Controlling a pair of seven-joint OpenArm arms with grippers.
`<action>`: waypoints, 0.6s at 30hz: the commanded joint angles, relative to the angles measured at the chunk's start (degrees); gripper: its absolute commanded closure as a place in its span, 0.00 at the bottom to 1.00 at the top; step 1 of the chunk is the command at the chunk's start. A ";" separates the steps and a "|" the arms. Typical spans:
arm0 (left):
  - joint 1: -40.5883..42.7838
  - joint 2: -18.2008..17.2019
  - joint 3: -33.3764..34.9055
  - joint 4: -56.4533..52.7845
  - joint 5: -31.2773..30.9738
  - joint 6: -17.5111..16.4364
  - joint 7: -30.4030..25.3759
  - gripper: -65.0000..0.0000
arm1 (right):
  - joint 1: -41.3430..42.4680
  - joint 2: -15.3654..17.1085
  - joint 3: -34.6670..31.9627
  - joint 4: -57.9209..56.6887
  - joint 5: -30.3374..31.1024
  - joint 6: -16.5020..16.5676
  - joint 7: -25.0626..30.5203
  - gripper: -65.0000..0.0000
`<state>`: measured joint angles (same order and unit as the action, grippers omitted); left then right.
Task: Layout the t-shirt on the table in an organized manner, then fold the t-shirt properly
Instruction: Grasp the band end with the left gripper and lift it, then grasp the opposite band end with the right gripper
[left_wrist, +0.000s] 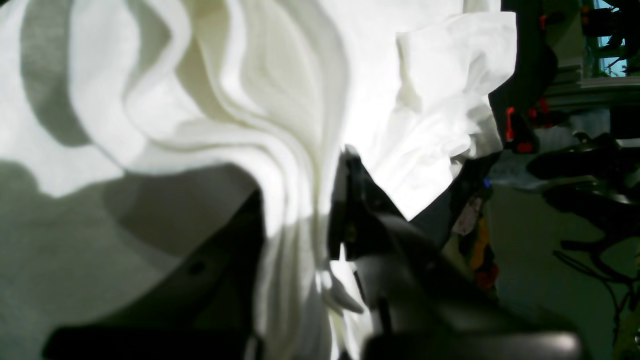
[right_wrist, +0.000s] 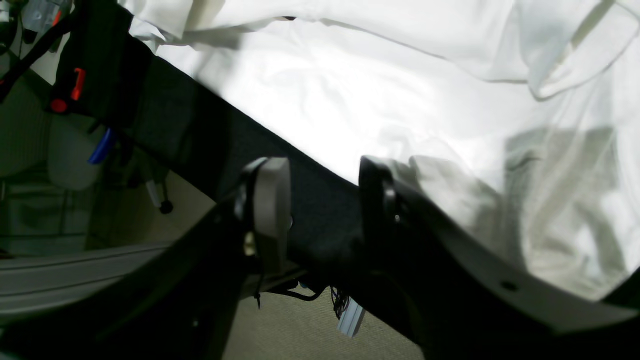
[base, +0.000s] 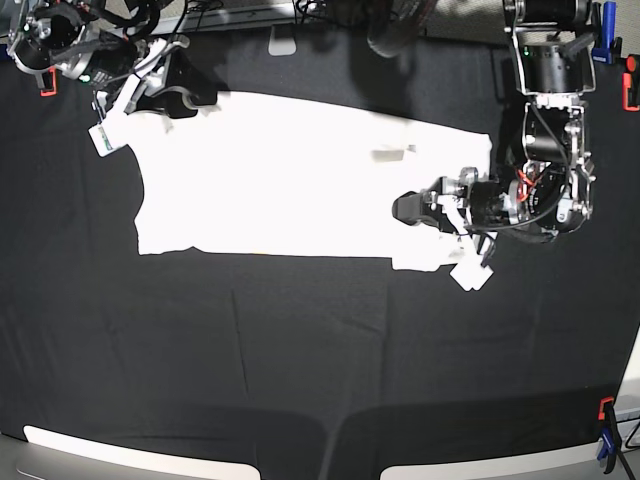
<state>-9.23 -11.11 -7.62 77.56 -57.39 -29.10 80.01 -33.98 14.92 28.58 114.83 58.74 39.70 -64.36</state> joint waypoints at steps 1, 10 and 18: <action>-1.22 -0.15 -0.17 1.07 -3.32 -0.48 -0.09 0.83 | 0.02 0.50 0.26 0.94 1.51 0.30 1.60 0.57; -1.22 -0.15 -0.15 1.07 -24.15 -2.40 -0.01 0.41 | 0.04 0.50 0.28 0.94 1.49 0.30 8.39 0.46; -1.22 -0.17 -0.17 1.07 -26.27 -3.93 -0.01 0.41 | 7.41 0.48 5.40 0.92 -6.03 0.30 7.13 0.46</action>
<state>-9.26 -11.11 -7.62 77.58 -81.69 -32.67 80.18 -26.59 14.66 33.63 114.80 51.75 39.68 -58.43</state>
